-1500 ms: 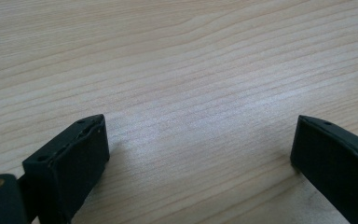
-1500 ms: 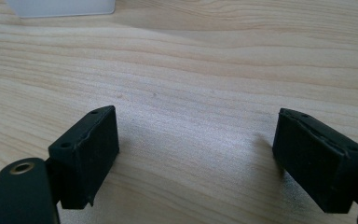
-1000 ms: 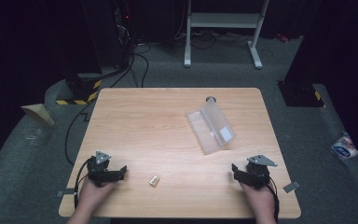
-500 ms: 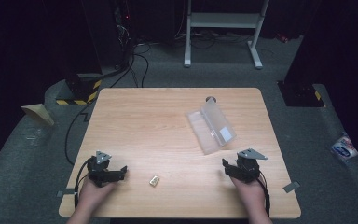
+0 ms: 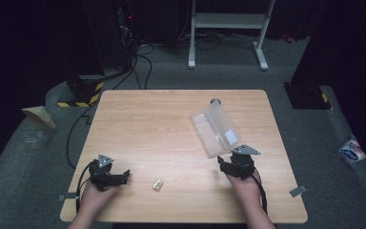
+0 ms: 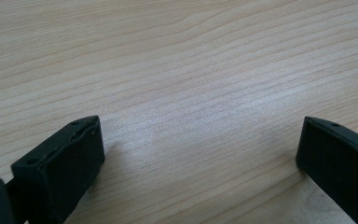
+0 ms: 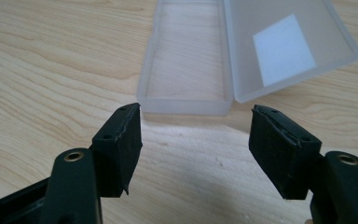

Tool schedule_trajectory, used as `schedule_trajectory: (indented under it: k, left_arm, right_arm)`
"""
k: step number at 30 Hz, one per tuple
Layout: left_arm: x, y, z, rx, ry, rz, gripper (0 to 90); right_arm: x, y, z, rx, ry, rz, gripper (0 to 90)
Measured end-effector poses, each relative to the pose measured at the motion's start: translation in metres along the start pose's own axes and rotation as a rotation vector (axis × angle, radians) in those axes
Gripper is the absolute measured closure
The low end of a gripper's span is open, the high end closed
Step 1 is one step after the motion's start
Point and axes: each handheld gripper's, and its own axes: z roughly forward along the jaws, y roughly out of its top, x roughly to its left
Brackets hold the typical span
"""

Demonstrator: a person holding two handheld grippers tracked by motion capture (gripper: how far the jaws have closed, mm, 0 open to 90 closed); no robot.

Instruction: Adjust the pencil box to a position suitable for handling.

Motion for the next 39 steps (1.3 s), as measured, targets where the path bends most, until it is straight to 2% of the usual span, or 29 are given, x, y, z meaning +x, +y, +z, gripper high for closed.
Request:
schedule_trajectory:
  k: [3,9,12,16,17,22,25,29,36,38,39]
  left_arm:
    - [0.000,0.000,0.000,0.000,0.000,0.001,1.3]
    - [0.000,0.000,0.000,0.001,-0.001,0.005,1.3]
    - [0.000,0.000,0.000,0.000,-0.002,0.007,1.3]
    - [0.000,0.000,0.000,0.000,-0.004,0.005,1.3]
    - [0.000,0.000,0.000,0.000,-0.004,0.004,1.3]
    - [0.000,0.000,0.000,-0.002,-0.006,0.007,1.6]
    - [0.000,0.000,0.000,-0.002,-0.008,0.008,1.6]
    - [0.000,0.001,0.000,-0.001,-0.011,0.011,1.7]
    - [0.000,0.001,0.001,-0.001,-0.013,0.013,1.7]
    - [0.000,0.001,0.001,-0.002,-0.013,0.014,1.7]
    - [0.000,0.001,0.001,-0.002,-0.013,0.013,1.7]
  right_arm:
    - [0.004,0.007,0.007,0.007,0.000,-0.017,36.6]
    - [0.009,0.019,0.021,0.016,0.017,-0.014,40.0]
    - [0.012,0.023,0.026,0.011,0.009,-0.028,40.1]
    - [0.018,0.031,0.037,0.018,0.024,-0.036,40.7]
    - [0.023,0.035,0.043,0.026,0.028,-0.037,41.4]
    - [0.028,0.042,0.055,0.022,0.029,-0.040,47.4]
    - [0.030,0.044,0.060,0.018,0.032,-0.035,51.8]
    - [0.031,0.048,0.073,0.068,0.034,-0.041,60.3]
    - [0.029,0.045,0.083,0.100,0.059,-0.035,64.0]
    - [0.029,0.045,0.083,0.098,0.056,-0.039,64.7]
    - [0.030,0.046,0.083,0.080,0.049,-0.051,66.7]
